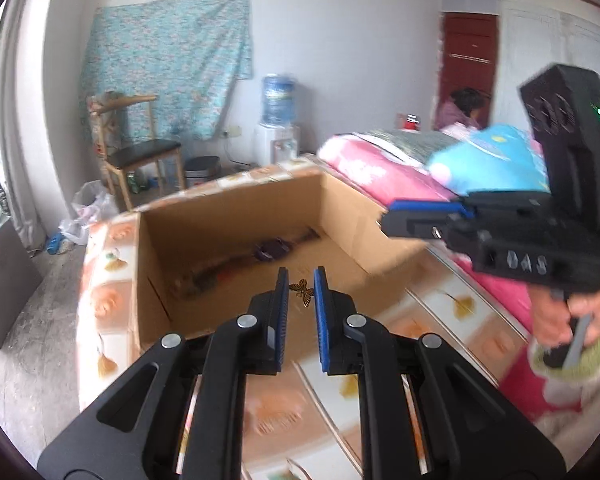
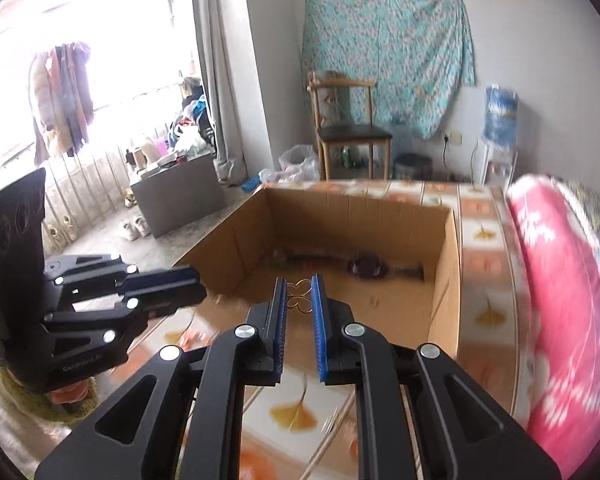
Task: Organize jewelry
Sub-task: 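Carry both earrings over the box and open both tools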
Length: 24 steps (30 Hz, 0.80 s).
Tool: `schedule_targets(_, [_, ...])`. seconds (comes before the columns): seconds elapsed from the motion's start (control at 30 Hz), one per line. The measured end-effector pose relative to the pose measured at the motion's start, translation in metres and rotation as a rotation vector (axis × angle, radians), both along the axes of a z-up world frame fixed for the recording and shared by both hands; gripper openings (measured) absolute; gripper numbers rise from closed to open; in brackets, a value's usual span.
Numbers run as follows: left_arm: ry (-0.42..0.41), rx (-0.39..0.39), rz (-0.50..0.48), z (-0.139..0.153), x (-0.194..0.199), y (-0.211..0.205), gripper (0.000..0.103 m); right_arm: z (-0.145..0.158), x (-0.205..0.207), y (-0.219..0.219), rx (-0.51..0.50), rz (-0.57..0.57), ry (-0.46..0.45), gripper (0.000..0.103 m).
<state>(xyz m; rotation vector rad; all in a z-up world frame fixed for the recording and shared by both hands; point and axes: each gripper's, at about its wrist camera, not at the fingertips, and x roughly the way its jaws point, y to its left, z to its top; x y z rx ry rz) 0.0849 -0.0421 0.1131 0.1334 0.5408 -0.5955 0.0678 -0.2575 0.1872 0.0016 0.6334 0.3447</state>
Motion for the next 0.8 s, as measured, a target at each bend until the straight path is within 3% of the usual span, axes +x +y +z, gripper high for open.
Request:
schedule_targets(0.13, [0.103, 0.008, 0.064, -0.011, 0.045, -0.004, 0.012, -0.020, 0.044, 0.002, 0.031, -0.001, 0.113, 0.012])
schedule_targets(0.27, [0.260, 0.019, 0.087, -0.039, 0.087, -0.008, 0.012, -0.046, 0.074, 0.005, 0.061, -0.006, 0.244, 0.013])
schedule_targets(0.4, [0.333, 0.008, 0.104, -0.057, 0.102, -0.008, 0.016, -0.057, 0.084, 0.005, 0.065, -0.017, 0.273, 0.013])
schedule_targets(0.47, [0.337, 0.000, 0.117, -0.059, 0.105, -0.007, 0.031, -0.055, 0.082, 0.003, 0.077, -0.024, 0.263, 0.014])
schedule_targets(0.63, [0.270, -0.051, 0.137, -0.042, 0.096, 0.013, 0.038, -0.039, 0.073, -0.012, 0.099, -0.056, 0.204, 0.024])
schedule_targets(0.7, [0.231, -0.091, 0.161, -0.030, 0.091, 0.027, 0.040, -0.031, 0.066, -0.021, 0.111, -0.078, 0.176, 0.033])
schedule_targets(0.8, [0.192, -0.149, 0.190, -0.014, 0.081, 0.046, 0.046, -0.023, 0.058, -0.034, 0.143, -0.108, 0.149, 0.039])
